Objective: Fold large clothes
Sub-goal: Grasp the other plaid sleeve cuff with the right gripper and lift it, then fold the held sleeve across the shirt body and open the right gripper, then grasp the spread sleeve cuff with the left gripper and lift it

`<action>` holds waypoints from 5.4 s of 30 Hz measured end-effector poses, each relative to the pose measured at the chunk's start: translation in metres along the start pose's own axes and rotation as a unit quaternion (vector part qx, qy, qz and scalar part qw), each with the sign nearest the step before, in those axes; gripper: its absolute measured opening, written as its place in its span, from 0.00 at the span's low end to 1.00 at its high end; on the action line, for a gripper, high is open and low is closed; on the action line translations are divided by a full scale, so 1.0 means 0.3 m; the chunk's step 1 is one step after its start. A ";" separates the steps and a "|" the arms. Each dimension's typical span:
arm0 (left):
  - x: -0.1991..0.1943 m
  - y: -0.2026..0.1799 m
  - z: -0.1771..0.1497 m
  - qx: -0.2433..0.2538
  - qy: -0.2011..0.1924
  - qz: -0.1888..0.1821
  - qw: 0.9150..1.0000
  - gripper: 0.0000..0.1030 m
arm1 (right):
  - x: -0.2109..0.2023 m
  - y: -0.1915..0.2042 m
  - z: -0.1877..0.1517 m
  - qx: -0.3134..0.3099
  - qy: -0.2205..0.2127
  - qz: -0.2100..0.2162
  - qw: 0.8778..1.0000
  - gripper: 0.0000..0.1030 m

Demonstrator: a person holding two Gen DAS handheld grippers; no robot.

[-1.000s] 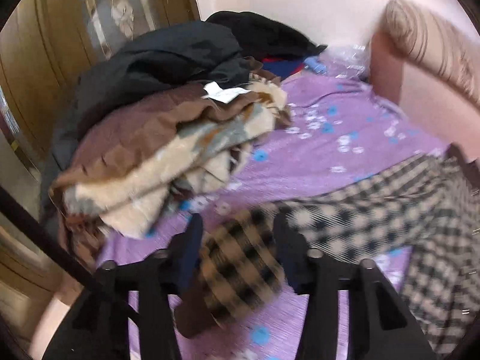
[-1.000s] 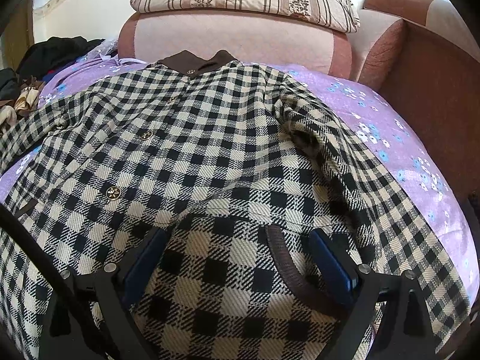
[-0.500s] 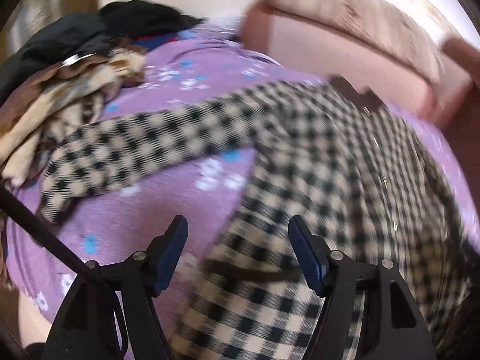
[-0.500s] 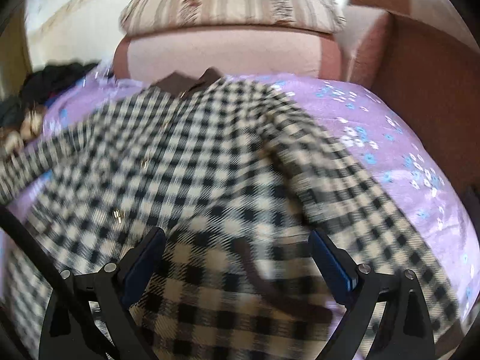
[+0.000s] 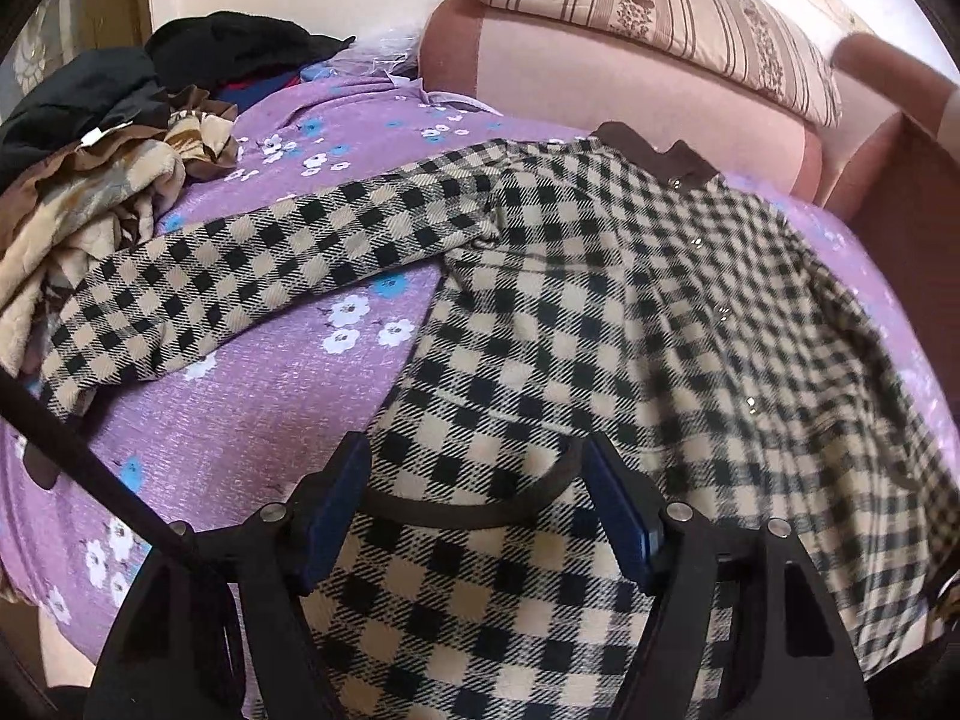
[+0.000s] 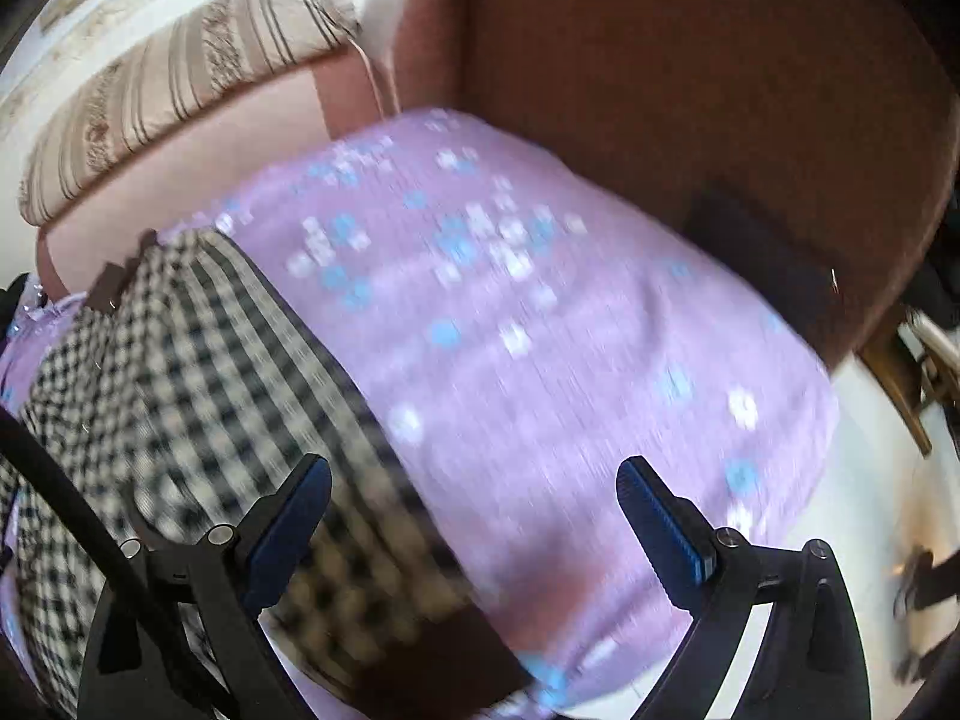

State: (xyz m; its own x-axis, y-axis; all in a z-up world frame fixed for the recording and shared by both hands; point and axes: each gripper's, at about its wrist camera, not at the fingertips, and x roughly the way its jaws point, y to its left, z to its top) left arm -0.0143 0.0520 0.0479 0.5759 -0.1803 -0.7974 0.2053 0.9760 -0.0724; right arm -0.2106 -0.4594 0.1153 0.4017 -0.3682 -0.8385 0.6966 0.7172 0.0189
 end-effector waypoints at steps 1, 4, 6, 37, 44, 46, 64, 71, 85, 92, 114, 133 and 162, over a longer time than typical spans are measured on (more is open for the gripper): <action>0.000 -0.002 0.001 0.000 0.000 0.000 1.000 0.70 | 0.012 -0.010 -0.028 0.004 0.008 0.007 1.000 0.95; -0.003 -0.013 -0.005 0.008 -0.004 0.007 1.000 0.70 | 0.039 0.002 -0.095 0.009 0.028 0.034 0.999 0.95; -0.007 -0.015 -0.009 0.013 -0.008 0.012 1.000 0.70 | 0.055 0.024 -0.138 0.008 0.043 0.059 0.997 0.85; -0.023 0.042 0.006 -0.008 -0.017 0.007 1.000 0.70 | 0.112 0.099 0.419 0.034 0.030 0.054 0.997 0.10; -0.057 0.042 0.018 -0.002 -0.033 -0.004 0.999 0.70 | 0.143 0.569 0.387 -0.023 0.084 0.166 0.982 0.10; -0.062 0.049 0.022 -0.003 -0.036 -0.004 0.999 0.70 | 0.152 0.669 0.366 -0.022 0.097 0.190 0.977 0.10; -0.052 0.217 0.083 -0.045 -0.040 0.033 0.998 0.70 | 0.331 1.554 0.150 -0.160 0.128 0.271 0.940 0.10; -0.045 0.286 0.098 -0.079 -0.033 0.029 0.996 0.70 | 0.315 1.771 0.053 -0.217 0.137 0.291 0.922 0.13; -0.022 0.340 0.110 -0.112 -0.022 0.031 0.993 0.70 | 0.254 1.899 -0.008 -0.227 0.178 0.392 0.874 0.69; -0.012 0.302 0.114 -0.089 -0.024 0.029 0.995 0.70 | 0.133 1.754 0.074 -0.233 0.132 0.405 0.874 0.69; 0.150 0.076 0.101 0.003 0.008 0.040 0.999 0.70 | 0.451 0.843 0.210 -0.147 0.103 0.113 0.977 0.37; 0.042 0.379 0.116 -0.117 -0.014 0.063 0.991 0.70 | 0.347 1.339 -0.012 -0.277 0.066 0.164 0.944 0.41; 0.038 0.864 0.031 -0.375 -0.060 0.034 0.924 0.75 | 0.063 0.927 -0.087 -0.188 0.035 0.269 0.944 0.59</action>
State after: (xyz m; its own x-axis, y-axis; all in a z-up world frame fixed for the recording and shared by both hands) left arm 0.0530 0.3018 0.0256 0.6606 -0.0834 -0.7461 -0.4149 0.7877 -0.4554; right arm -0.0248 -0.2515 0.0904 0.5882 0.1400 -0.7965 0.1370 0.9534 0.2688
